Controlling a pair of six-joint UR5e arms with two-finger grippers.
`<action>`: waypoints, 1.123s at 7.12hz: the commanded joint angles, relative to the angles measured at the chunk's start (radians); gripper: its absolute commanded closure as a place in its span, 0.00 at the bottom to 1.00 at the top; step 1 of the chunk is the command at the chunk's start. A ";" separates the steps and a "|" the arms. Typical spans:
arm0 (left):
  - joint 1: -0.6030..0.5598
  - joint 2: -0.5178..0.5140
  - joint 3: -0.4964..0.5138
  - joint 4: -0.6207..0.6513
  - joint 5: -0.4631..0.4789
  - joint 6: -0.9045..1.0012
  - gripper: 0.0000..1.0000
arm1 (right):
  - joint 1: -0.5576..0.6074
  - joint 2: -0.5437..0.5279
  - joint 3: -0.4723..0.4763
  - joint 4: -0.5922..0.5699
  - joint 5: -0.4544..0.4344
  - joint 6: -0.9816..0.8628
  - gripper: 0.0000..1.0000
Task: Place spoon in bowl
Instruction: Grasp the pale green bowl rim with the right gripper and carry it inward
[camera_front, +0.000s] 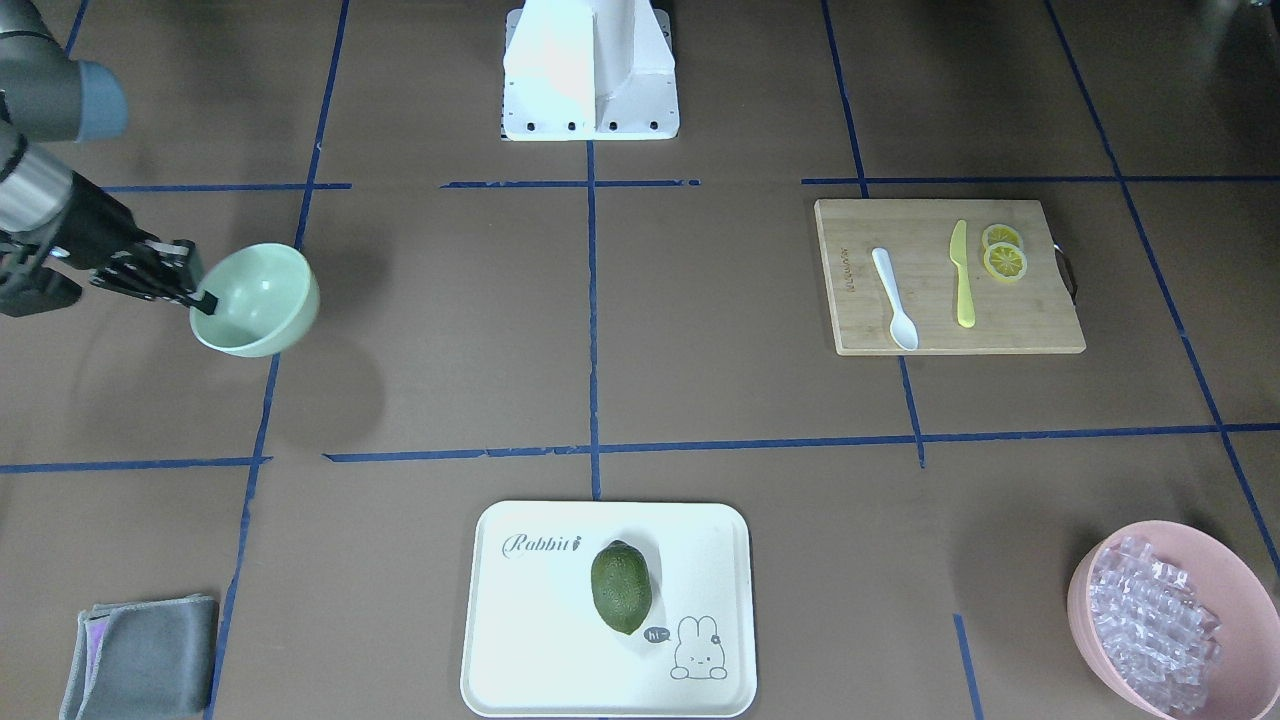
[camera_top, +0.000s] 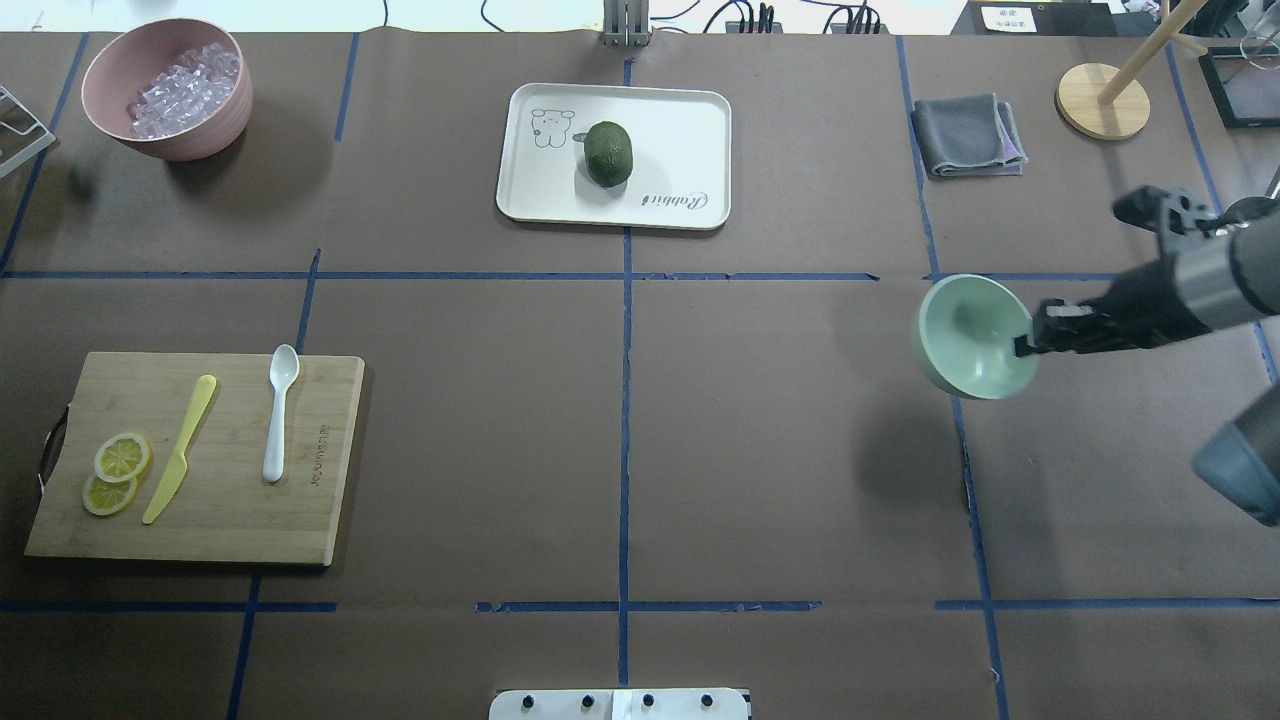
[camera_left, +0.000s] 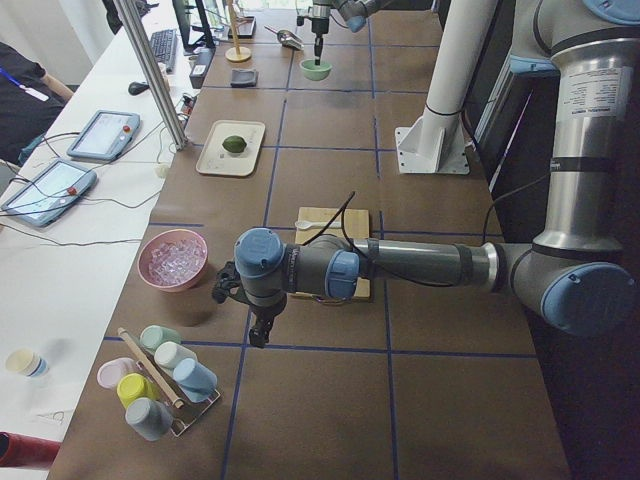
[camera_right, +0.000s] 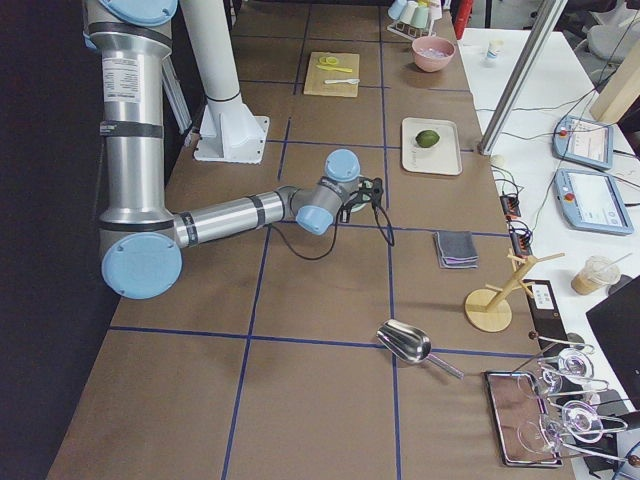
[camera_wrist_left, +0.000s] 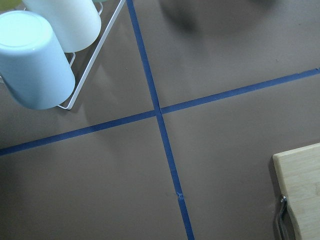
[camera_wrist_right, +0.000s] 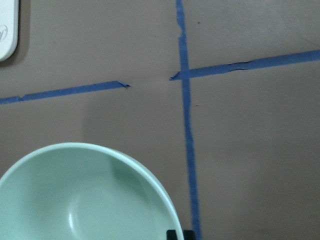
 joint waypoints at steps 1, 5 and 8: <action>0.000 0.000 -0.005 0.000 0.000 0.000 0.00 | -0.140 0.246 0.005 -0.238 -0.102 0.167 1.00; 0.000 -0.006 -0.005 0.000 -0.002 0.000 0.00 | -0.405 0.600 -0.142 -0.504 -0.387 0.388 1.00; 0.000 -0.005 -0.005 0.000 -0.002 0.000 0.00 | -0.456 0.593 -0.153 -0.504 -0.448 0.390 1.00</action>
